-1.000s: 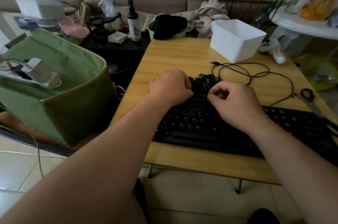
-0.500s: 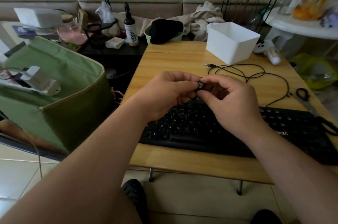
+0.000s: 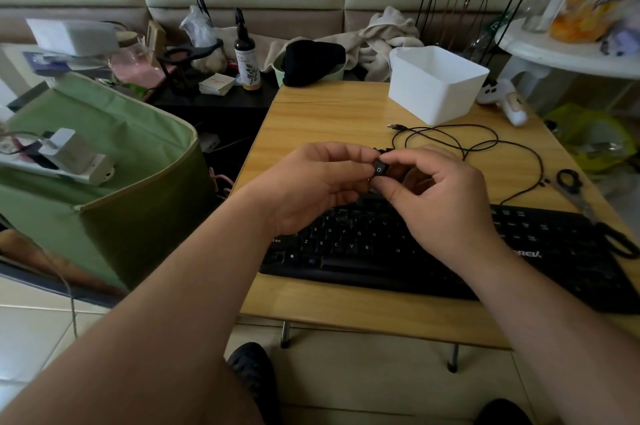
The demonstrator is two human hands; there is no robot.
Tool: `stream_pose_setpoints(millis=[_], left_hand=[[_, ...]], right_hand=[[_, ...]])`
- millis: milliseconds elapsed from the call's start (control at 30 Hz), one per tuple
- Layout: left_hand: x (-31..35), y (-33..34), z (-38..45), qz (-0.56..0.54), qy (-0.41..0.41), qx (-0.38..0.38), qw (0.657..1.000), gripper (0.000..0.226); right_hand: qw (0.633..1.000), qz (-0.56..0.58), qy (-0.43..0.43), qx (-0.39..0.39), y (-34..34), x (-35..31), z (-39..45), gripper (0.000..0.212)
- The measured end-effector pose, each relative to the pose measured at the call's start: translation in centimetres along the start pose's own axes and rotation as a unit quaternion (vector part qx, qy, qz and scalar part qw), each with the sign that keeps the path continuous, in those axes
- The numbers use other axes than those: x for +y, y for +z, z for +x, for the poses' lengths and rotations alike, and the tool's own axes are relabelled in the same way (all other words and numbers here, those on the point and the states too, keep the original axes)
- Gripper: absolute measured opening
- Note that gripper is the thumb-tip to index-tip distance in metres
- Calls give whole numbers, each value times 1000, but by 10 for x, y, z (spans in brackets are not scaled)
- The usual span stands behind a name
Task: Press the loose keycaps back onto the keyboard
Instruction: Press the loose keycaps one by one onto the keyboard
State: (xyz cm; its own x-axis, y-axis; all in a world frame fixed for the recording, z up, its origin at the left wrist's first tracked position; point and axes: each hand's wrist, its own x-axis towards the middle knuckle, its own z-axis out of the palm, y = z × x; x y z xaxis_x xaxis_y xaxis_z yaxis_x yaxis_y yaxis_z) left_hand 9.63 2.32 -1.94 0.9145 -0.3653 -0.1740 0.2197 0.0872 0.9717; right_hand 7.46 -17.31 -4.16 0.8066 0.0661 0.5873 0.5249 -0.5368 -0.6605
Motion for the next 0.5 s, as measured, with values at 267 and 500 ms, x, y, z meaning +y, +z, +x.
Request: stream_pose_setpoints(millis=[267,500], left_hand=[[-1,6,-1,4,-8,6,1000,22],[2,-5,-5,58,-18,21,998,27]], right_hand=[[1000,-18,7,-14,2,-3,-2,28],[998,-32,-37,-41,6,-3,-5,22]])
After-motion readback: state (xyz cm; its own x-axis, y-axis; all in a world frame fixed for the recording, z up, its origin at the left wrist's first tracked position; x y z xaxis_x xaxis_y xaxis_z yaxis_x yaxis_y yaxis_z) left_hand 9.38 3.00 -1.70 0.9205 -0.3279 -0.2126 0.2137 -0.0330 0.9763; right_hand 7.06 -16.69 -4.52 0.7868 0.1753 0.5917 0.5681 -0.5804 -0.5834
